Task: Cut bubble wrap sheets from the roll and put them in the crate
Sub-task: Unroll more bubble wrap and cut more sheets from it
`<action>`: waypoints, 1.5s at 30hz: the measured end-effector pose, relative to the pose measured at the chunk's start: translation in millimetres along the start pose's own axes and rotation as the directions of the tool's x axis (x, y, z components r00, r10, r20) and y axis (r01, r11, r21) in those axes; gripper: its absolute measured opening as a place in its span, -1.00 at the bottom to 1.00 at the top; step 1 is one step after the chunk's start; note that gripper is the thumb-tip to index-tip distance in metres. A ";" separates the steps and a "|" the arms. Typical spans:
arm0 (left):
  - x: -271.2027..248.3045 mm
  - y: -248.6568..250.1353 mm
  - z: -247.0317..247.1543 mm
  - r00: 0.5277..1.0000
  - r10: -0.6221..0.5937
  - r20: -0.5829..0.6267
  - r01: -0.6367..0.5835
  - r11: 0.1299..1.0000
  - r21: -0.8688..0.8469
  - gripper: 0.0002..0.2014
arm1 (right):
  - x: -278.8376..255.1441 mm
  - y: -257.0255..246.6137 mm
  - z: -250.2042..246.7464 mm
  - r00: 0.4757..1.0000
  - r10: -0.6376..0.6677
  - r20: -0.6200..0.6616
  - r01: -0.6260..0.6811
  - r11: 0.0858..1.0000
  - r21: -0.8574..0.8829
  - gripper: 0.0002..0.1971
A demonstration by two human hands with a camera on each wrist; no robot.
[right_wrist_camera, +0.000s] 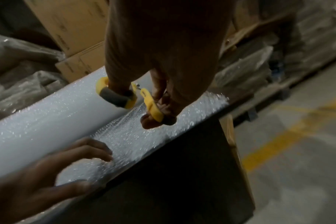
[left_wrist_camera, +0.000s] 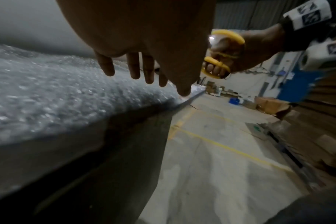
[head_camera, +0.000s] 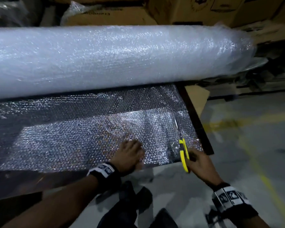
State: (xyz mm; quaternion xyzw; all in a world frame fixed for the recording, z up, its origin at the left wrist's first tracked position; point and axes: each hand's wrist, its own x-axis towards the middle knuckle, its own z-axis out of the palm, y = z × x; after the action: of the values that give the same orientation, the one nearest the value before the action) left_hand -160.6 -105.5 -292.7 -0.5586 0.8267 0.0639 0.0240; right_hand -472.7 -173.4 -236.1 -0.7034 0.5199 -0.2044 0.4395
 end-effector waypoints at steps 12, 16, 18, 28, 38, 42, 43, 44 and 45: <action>-2.2 35.9 -0.4 0.994 -0.033 -0.106 0.034 0.999 0.002 -0.74 | -122.2 9.5 54.6 0.813 0.483 0.324 -0.570 0.550 0.610 -0.28; 1.4 30.7 -4.3 0.992 -0.091 -0.088 0.095 0.995 0.040 -0.71 | -137.9 6.1 58.7 0.773 0.469 0.427 -0.625 0.451 0.637 -0.33; 2.8 29.2 -6.5 0.990 -0.115 -0.080 0.121 0.991 0.065 -0.66 | -141.7 -3.3 59.5 0.764 0.459 0.453 -0.638 0.434 0.636 -0.46; 12.1 33.2 2.3 0.992 -0.037 -0.121 0.053 0.990 0.130 -0.69 | -135.8 -23.5 71.3 0.729 0.476 0.493 -0.682 0.433 0.590 -0.40; 19.7 28.7 13.4 0.980 0.038 -0.194 -0.008 0.988 0.152 -0.64 | -135.1 -20.4 84.6 0.740 0.455 0.496 -0.667 0.395 0.632 -0.45; 20.5 29.4 14.0 0.963 0.040 -0.267 -0.007 0.992 0.127 -0.66 | -131.0 -21.9 92.1 0.762 0.442 0.474 -0.645 0.444 0.622 -0.40; 20.6 30.0 13.6 0.960 0.045 -0.275 -0.012 0.992 0.123 -0.67 | -129.6 -22.8 93.3 0.762 0.435 0.479 -0.645 0.450 0.618 -0.41; 20.3 30.9 12.7 0.961 0.040 -0.274 -0.008 0.993 0.117 -0.64 | -128.5 -23.0 94.0 0.761 0.436 0.481 -0.648 0.459 0.608 -0.41; 20.5 31.8 12.7 0.961 0.032 -0.274 -0.002 0.994 0.108 -0.60 | -127.1 -22.7 95.0 0.760 0.439 0.479 -0.648 0.468 0.600 -0.42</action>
State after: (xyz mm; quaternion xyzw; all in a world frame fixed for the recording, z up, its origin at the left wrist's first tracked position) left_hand -198.1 -111.0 -305.1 -0.5529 0.8289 -0.0584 -0.0617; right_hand -437.2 -17.4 -246.1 -0.2779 0.5265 -0.1507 0.7892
